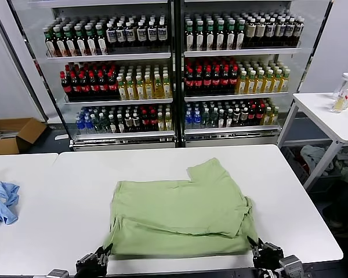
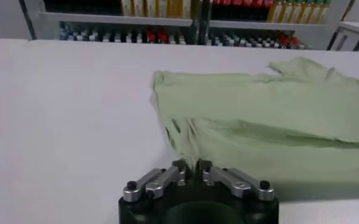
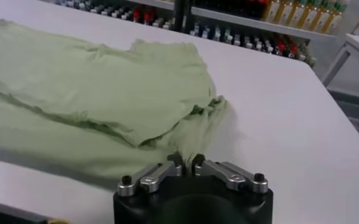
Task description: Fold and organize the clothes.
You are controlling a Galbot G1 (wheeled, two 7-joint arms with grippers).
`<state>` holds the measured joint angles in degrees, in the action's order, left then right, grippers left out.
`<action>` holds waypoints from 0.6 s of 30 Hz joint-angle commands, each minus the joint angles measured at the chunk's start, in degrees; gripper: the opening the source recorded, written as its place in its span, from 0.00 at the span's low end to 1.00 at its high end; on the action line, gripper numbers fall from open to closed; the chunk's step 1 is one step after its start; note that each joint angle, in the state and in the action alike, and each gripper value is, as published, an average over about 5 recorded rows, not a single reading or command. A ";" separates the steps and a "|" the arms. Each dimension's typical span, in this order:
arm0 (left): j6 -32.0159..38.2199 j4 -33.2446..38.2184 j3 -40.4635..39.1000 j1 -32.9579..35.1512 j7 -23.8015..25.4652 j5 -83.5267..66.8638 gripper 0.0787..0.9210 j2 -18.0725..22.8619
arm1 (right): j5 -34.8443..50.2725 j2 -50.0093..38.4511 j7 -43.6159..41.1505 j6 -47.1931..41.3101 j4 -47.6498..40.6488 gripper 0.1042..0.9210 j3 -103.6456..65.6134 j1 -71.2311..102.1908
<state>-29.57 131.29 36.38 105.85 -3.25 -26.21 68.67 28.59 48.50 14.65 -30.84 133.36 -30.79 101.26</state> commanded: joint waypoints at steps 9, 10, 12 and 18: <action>1.42 -6.25 0.00 -13.85 -0.98 -8.85 0.54 -9.44 | 8.08 -2.87 2.12 -1.73 -8.17 0.67 7.01 -24.41; 1.39 -7.64 -0.78 -15.38 -1.28 -9.00 0.57 -10.01 | 9.15 -2.77 2.60 -1.96 -9.86 0.70 8.77 -27.62; 1.40 -10.72 -2.51 -19.48 -1.83 -8.94 0.65 -11.04 | 10.90 -2.31 3.34 -2.29 -13.92 0.77 13.18 -34.48; 1.41 -19.83 -7.77 -32.01 -2.65 -7.66 0.84 -12.47 | 12.08 0.65 3.57 -2.31 -26.59 0.88 23.12 -51.15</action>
<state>-28.52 124.74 35.22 93.44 -4.77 -32.34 60.72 37.05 47.99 17.20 -32.61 119.88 -18.60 71.86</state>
